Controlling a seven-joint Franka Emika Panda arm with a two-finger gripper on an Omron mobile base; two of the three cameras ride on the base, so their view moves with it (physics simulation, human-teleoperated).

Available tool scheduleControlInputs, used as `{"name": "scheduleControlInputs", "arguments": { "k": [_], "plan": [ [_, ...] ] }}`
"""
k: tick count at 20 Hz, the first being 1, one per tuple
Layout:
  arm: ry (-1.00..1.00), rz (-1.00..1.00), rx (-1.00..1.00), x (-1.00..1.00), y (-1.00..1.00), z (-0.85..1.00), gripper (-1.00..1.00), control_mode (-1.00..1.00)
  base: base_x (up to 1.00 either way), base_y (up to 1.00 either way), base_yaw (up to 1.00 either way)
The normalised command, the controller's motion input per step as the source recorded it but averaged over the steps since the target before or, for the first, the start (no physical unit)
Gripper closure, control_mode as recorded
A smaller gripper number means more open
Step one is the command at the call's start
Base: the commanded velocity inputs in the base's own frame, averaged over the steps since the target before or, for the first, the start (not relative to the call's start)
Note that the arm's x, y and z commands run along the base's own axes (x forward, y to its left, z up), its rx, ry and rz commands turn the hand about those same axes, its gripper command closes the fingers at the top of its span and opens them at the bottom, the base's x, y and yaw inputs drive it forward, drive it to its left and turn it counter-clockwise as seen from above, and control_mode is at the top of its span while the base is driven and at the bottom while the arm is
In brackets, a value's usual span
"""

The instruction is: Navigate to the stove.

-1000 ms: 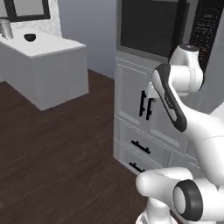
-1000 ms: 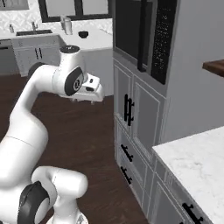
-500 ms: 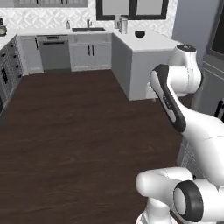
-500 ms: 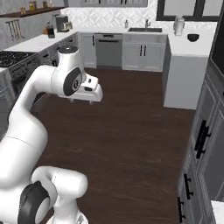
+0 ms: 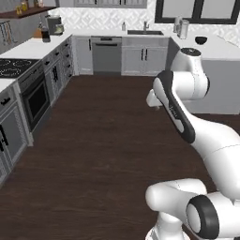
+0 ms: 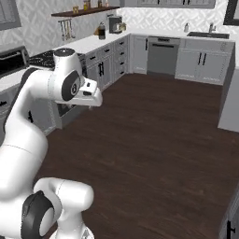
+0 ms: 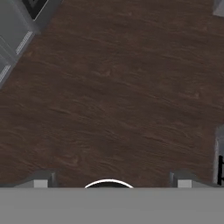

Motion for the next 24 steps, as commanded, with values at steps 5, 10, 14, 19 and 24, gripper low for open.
{"name": "scheduleControlInputs", "arguments": {
  "k": [5, 10, 14, 19, 24],
  "plan": [
    [0.0, 0.0, 0.0, 0.0, 0.0, 0.0, -1.0, 1.0, 0.93, 0.0, 0.0],
    [0.0, 0.0, 0.0, 0.0, 0.0, 0.0, -1.0, 1.0, 1.0, 0.0, 0.0],
    [0.0, 0.0, 0.0, 0.0, 0.0, 0.0, -1.0, 1.0, 1.0, 0.0, 0.06],
    [0.0, 0.0, 0.0, 0.0, 0.0, 0.0, -1.0, 1.0, 1.0, 0.0, 0.18],
    [0.0, 0.0, 0.0, 0.0, 0.0, 0.0, -1.0, 1.0, 1.0, 0.0, 0.27]
  ]
}}
